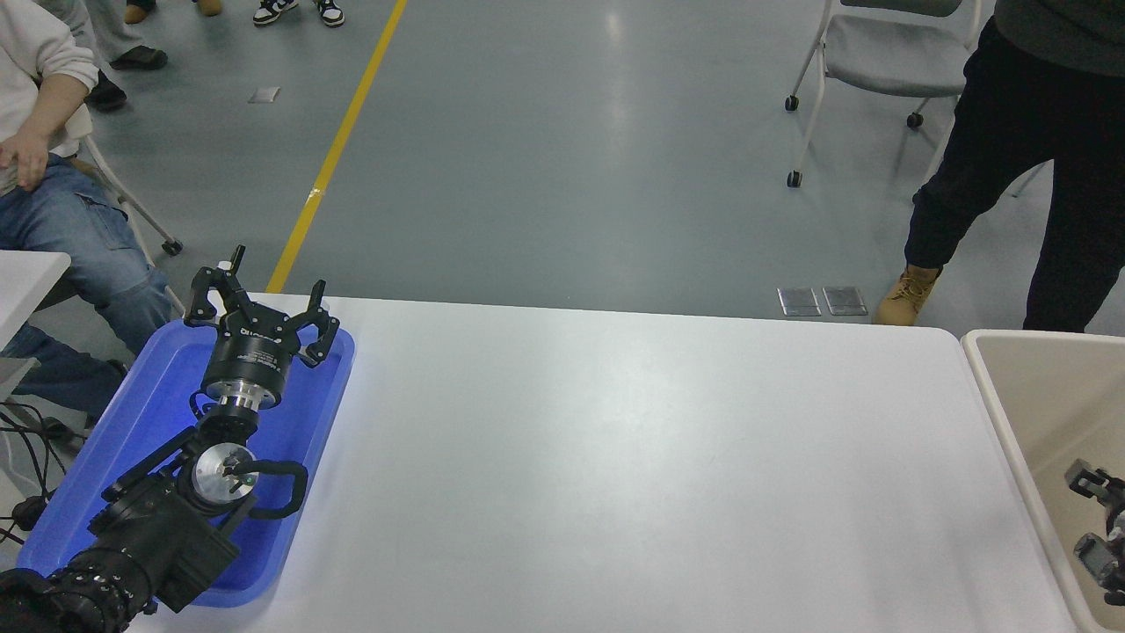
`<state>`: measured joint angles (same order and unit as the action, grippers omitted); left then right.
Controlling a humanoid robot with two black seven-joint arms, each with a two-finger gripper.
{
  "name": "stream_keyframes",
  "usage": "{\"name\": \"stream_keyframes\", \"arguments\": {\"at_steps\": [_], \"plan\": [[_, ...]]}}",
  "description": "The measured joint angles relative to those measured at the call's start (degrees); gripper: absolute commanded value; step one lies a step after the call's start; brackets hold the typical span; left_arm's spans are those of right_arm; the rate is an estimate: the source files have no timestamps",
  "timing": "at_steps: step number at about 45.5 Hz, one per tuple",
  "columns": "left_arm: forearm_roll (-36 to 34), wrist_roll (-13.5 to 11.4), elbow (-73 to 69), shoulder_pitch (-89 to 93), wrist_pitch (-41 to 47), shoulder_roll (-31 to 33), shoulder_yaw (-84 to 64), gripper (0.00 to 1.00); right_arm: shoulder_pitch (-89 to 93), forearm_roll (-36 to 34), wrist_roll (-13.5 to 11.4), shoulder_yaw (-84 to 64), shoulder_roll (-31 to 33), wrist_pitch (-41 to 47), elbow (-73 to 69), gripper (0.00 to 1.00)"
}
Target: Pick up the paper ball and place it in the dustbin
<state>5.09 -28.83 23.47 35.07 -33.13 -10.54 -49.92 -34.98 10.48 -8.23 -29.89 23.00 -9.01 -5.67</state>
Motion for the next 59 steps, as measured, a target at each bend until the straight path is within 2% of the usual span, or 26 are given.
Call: {"name": "stream_keyframes", "arguments": {"at_steps": [20, 25, 29, 37, 42, 49, 59], "plan": [[0.00, 0.00, 0.00, 0.00, 0.00, 0.00, 0.00, 1.00, -8.93, 0.04, 0.53, 29.66, 0.26, 0.67, -4.13, 1.00], [0.00, 0.00, 0.00, 0.00, 0.00, 0.00, 0.00, 1.00, -10.66, 0.21, 1.32, 35.39, 0.44, 0.74, -6.02, 1.00], [0.00, 0.00, 0.00, 0.00, 0.00, 0.00, 0.00, 1.00, -11.58, 0.45, 3.90, 38.06, 0.48, 0.77, -7.15, 1.00], [0.00, 0.00, 0.00, 0.00, 0.00, 0.00, 0.00, 1.00, -12.47, 0.74, 14.33, 42.88, 0.52, 0.82, -9.77, 1.00], [0.01, 0.00, 0.00, 0.00, 0.00, 0.00, 0.00, 1.00, -12.58, 0.80, 18.55, 47.46, 0.58, 0.85, -11.90, 1.00], [0.01, 0.00, 0.00, -0.01, 0.00, 0.00, 0.00, 1.00, -11.06, 0.86, 21.80, 56.83, 1.37, 2.04, -17.64, 1.00], [0.01, 0.00, 0.00, -0.01, 0.00, 0.00, 0.00, 1.00, -6.59, 0.98, 23.74, 72.46, 2.54, 5.29, -28.18, 1.00]]}}
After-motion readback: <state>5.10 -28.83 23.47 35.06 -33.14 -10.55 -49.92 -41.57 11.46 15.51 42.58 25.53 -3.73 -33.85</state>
